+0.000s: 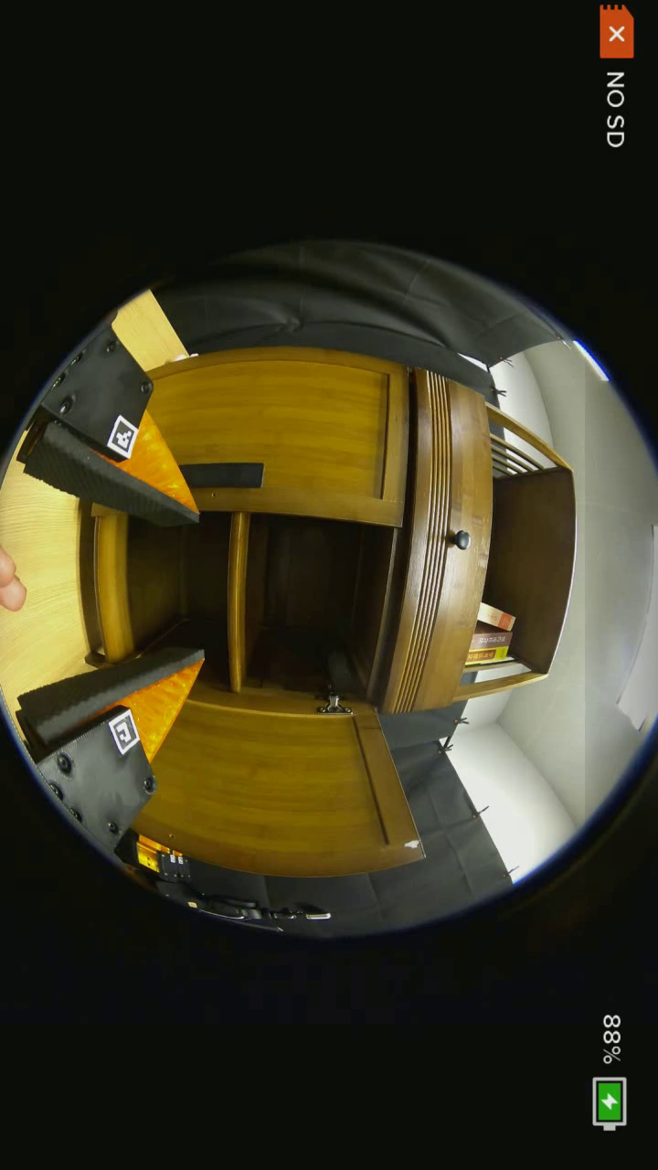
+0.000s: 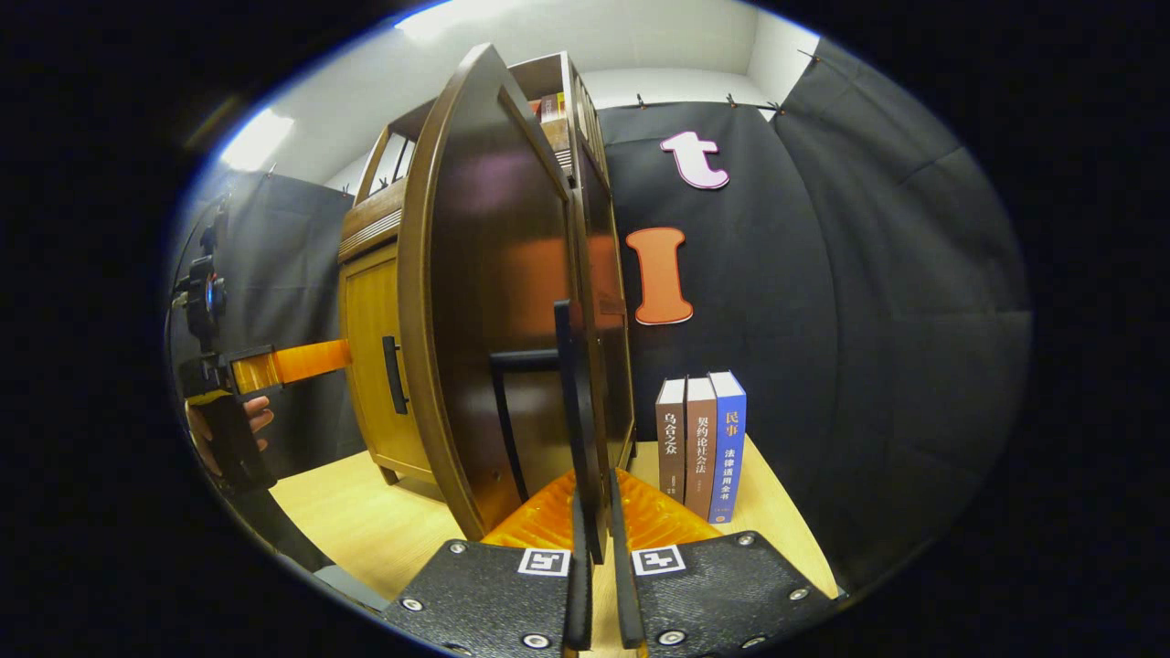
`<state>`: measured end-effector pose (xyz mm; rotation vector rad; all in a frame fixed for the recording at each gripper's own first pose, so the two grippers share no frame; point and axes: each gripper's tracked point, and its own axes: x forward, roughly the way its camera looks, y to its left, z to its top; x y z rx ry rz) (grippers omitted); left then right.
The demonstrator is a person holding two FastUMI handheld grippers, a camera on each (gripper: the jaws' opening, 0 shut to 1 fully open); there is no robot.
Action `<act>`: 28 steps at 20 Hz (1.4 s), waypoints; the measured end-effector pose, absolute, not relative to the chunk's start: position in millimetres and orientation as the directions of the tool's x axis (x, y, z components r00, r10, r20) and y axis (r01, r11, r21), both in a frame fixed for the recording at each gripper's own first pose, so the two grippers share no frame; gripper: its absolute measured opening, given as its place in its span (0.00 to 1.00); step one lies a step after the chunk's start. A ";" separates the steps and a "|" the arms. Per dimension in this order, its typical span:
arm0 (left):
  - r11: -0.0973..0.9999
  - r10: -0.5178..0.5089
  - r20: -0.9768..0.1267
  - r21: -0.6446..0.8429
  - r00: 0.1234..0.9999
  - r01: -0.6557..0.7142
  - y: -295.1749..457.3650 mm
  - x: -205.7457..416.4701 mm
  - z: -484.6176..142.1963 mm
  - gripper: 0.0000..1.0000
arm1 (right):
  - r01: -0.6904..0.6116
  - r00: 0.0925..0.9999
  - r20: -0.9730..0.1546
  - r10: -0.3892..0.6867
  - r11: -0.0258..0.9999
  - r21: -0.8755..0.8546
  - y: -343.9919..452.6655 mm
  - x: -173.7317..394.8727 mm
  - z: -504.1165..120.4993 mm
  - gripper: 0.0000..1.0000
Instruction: Open the right door of the double-door shoe cabinet with the right hand, and open the left door with the left hand.
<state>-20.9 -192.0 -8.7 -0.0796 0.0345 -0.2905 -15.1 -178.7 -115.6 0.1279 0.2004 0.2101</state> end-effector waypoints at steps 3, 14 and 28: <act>0.957 -0.282 -0.023 -0.074 0.959 0.279 -187.7 -17.4 -9.3 0.81 | -0.177 0.965 -0.168 0.200 0.974 0.145 -176.1 -19.1 -113.6 0.11; 0.935 -0.351 -0.055 -0.076 0.935 0.346 -190.5 -6.5 -24.7 0.81 | 0.022 0.973 -0.231 0.000 0.996 0.091 -188.5 -117.2 -84.6 0.10; 0.981 -0.191 -0.066 -0.049 0.979 0.188 -112.5 15.7 -22.0 0.81 | -0.218 0.948 -0.203 0.243 0.966 0.138 -38.9 -51.3 -83.5 0.39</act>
